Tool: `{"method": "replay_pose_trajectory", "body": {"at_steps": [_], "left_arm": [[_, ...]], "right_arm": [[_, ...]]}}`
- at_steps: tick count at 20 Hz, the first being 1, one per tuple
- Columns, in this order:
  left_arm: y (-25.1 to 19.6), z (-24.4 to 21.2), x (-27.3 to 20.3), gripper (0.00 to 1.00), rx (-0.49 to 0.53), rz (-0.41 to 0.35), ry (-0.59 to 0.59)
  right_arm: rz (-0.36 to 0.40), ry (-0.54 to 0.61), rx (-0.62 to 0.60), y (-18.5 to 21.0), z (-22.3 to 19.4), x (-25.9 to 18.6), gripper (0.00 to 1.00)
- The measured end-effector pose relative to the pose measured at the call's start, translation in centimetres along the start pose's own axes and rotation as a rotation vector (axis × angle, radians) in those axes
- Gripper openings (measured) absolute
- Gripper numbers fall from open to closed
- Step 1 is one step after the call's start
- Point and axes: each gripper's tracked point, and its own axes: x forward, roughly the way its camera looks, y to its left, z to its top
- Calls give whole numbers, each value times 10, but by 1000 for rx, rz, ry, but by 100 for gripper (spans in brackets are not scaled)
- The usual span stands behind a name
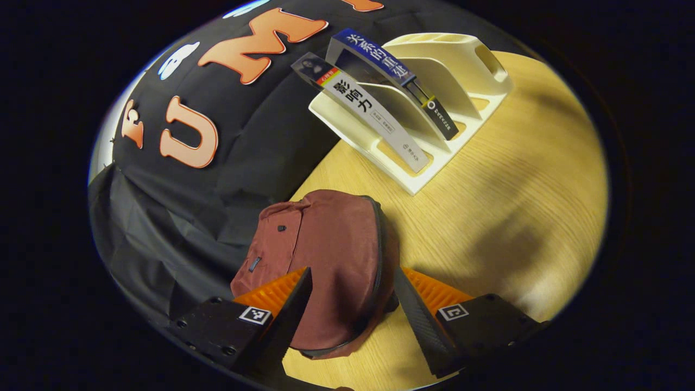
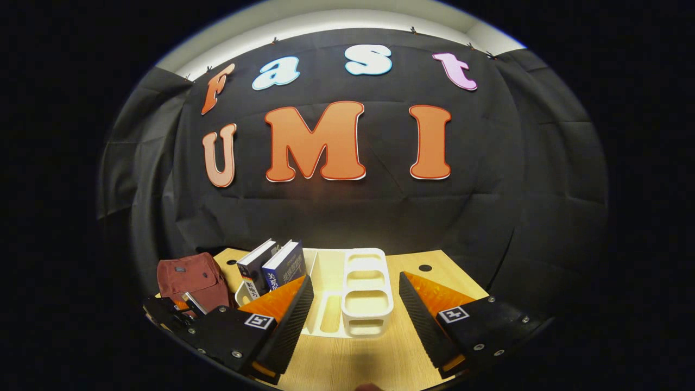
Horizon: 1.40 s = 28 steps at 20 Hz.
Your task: Open the schoolbag, grab two books from the bookshelf and put them into the schoolbag.
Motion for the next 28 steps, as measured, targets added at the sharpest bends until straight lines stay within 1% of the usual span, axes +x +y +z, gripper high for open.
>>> {"method": "replay_pose_trajectory", "body": {"at_steps": [4,5,6,7,8,9,10,11,12,13,14,17,19,22,28], "left_arm": [[1,-10,12,94,15,-14,26],[2,-7,15,96,14,-18,22],[3,-8,14,78,14,-20,17],[3,-5,13,63,11,-29,12],[4,-4,13,67,12,-32,9],[5,-2,11,48,11,-36,10],[8,0,11,43,9,-40,4],[12,4,8,31,9,-43,-1],[18,8,6,27,6,-40,-10],[22,12,3,15,-8,-51,-16],[26,13,1,11,-26,-66,-13],[42,20,-6,7,-89,-129,-9],[58,27,-11,7,-120,-157,-18],[88,41,-18,7,-148,-176,-51],[140,55,-23,7,-215,-217,-99]], "right_arm": [[-34,0,-6,3,1,0,94],[-39,3,-4,5,1,0,94],[-43,3,-1,6,1,0,94],[-45,6,0,9,0,1,94],[-47,7,0,10,0,2,94],[-46,9,0,11,0,2,94],[-44,8,0,13,1,3,94],[-42,6,-3,16,2,3,94],[-39,3,-7,17,4,5,94],[-37,3,-9,19,4,7,94],[-31,10,-10,22,4,9,94],[-8,32,-21,35,4,14,94],[14,53,-34,48,4,22,94],[41,73,-38,68,10,31,94],[66,78,-80,105,33,49,94]]}}
